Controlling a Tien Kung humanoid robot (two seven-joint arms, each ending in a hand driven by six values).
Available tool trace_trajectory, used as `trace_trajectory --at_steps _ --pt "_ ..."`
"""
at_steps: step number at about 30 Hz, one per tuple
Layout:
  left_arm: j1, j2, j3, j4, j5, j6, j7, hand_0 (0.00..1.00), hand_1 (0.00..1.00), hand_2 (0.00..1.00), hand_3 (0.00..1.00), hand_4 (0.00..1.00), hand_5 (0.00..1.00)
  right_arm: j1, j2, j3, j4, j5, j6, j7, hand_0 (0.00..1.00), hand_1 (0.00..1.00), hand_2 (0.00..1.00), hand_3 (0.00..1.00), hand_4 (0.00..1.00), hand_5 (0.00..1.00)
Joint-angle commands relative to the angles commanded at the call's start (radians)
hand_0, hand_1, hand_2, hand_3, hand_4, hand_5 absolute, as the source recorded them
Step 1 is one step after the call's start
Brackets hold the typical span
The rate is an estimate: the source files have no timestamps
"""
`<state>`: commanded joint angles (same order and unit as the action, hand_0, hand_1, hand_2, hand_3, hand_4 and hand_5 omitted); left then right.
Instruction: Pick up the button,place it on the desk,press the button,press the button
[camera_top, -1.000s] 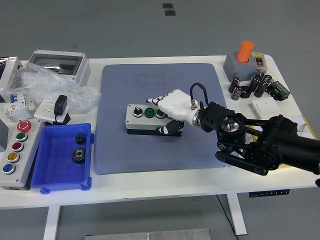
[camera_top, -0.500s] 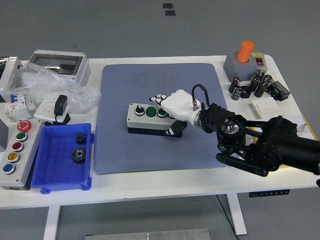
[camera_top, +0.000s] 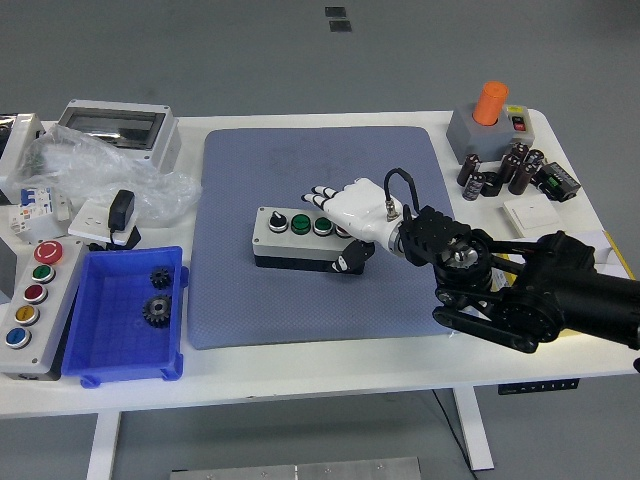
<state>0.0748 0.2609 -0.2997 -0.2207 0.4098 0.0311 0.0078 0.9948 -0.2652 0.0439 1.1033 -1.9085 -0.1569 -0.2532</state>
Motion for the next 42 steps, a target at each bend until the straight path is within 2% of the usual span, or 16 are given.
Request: trace_trajectory --at_steps 5,6,11,17,19,23,24,29,30,35,36,41,42 --pt "0.002 0.0 0.007 0.001 -0.007 -0.008 0.0 0.594 0.658 0.599 0.62 0.734 0.359 0.007 -0.003 -0.001 0.007 0.001 0.012 -0.007 0.303 0.597 0.998 0.998 0.998 0.479" --pt "0.002 0.0 0.01 0.001 -0.009 -0.01 0.0 0.594 0.657 0.597 0.62 0.735 0.362 0.009 -0.004 -0.001 0.008 0.001 0.015 -0.008 0.295 0.596 0.998 0.998 0.998 0.547" --pt "0.002 0.0 0.018 0.002 -0.018 -0.018 -0.006 0.594 0.657 0.597 0.62 0.735 0.362 0.018 -0.006 -0.004 0.01 0.012 0.027 -0.013 0.295 0.596 0.998 0.998 0.998 0.547" --pt "0.001 0.0 0.023 0.003 -0.019 -0.022 -0.004 0.595 0.66 0.597 0.62 0.736 0.363 0.025 -0.016 -0.021 0.027 0.05 0.003 -0.031 0.296 0.591 0.998 0.998 0.998 0.565" --pt "0.001 -0.001 0.024 0.003 -0.02 -0.023 -0.003 0.597 0.662 0.596 0.62 0.736 0.366 0.024 -0.023 -0.007 0.034 0.052 0.0 -0.035 0.294 0.59 0.998 0.998 0.998 0.602" --pt "0.0 -0.001 0.024 0.003 -0.019 -0.023 -0.004 0.597 0.662 0.596 0.62 0.736 0.366 0.011 -0.053 0.073 0.076 0.051 0.002 -0.04 0.294 0.59 0.998 0.998 0.998 0.602" --pt "0.0 -0.001 0.024 0.003 -0.019 -0.023 -0.004 0.599 0.663 0.597 0.62 0.737 0.364 0.003 -0.065 0.098 0.096 0.048 0.002 -0.041 0.31 0.613 0.998 0.998 0.998 0.707" --pt "-0.001 -0.003 0.021 0.003 -0.019 -0.022 -0.006 0.599 0.663 0.597 0.62 0.737 0.364 -0.054 -0.13 0.23 0.207 -0.003 -0.009 -0.065 0.31 0.613 0.998 0.998 0.998 0.707" --pt "-0.002 -0.003 0.019 0.003 -0.017 -0.021 -0.006 0.6 0.663 0.596 0.621 0.739 0.368 -0.071 -0.149 0.266 0.239 -0.022 -0.007 -0.079 0.323 0.645 0.998 0.998 0.998 0.843" --pt "-0.001 -0.004 0.016 0.003 -0.017 -0.02 -0.007 0.6 0.663 0.596 0.621 0.739 0.368 -0.125 -0.226 0.369 0.35 -0.048 0.052 -0.151 0.323 0.645 0.998 0.998 0.998 0.843" --pt "-0.001 -0.004 0.017 0.003 -0.018 -0.02 -0.006 0.601 0.663 0.597 0.622 0.74 0.371 -0.136 -0.245 0.385 0.378 -0.041 0.077 -0.172 0.319 0.642 0.998 0.998 0.998 0.946" --pt "0.0 -0.004 0.018 0.004 -0.02 -0.019 -0.005 0.601 0.663 0.597 0.622 0.74 0.371 -0.168 -0.306 0.399 0.483 -0.029 0.179 -0.262 0.319 0.642 0.998 0.998 0.998 0.946" --pt "0.0 -0.004 0.016 0.004 -0.019 -0.019 -0.005 0.602 0.664 0.597 0.624 0.741 0.373 -0.173 -0.319 0.393 0.507 -0.021 0.207 -0.287 0.309 0.62 0.88 0.998 0.998 0.82"
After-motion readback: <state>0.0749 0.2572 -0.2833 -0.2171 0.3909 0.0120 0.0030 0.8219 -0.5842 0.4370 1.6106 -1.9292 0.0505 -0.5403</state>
